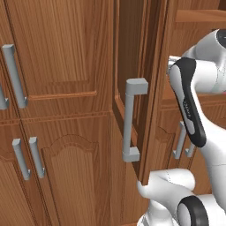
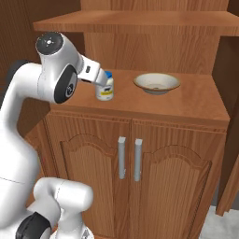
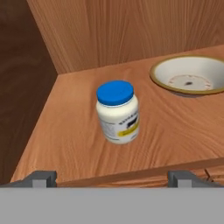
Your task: Open the cabinet. Place the bowl and condiment on the counter. Then place the lime and garlic on the cutting board.
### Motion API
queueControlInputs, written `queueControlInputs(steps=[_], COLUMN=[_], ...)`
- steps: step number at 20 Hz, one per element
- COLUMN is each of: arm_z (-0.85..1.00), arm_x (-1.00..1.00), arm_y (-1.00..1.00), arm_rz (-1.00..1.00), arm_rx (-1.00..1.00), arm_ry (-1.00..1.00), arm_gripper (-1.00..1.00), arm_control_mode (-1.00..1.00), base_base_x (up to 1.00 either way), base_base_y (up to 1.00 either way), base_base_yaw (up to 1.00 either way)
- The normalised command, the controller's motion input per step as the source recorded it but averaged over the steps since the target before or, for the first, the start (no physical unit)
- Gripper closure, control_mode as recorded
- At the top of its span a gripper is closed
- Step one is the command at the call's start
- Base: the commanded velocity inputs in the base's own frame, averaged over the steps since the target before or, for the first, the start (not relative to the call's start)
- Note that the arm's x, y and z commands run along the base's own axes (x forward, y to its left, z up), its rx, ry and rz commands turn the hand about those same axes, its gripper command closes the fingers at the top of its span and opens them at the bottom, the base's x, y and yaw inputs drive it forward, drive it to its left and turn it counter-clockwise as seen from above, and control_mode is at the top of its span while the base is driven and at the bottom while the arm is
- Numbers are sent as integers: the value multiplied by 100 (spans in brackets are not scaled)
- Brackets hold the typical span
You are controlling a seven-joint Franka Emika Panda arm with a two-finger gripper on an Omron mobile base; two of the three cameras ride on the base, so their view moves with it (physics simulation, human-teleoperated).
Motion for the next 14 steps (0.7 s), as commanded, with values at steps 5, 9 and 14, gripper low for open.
queueControlInputs(steps=[5,9,14], arm_z=[-17,-21,-9], arm_x=[36,39,21], arm_y=[0,0,0], arm_rz=[0,0,0], arm_rx=[-2,-1,0], arm_ry=[0,1,0], arm_gripper=[-100,-100,-100], arm_control_mode=[-100,-100,-100], base_base_x=[0,0,0], base_base_y=[0,0,0], base_base_yaw=[0,0,0])
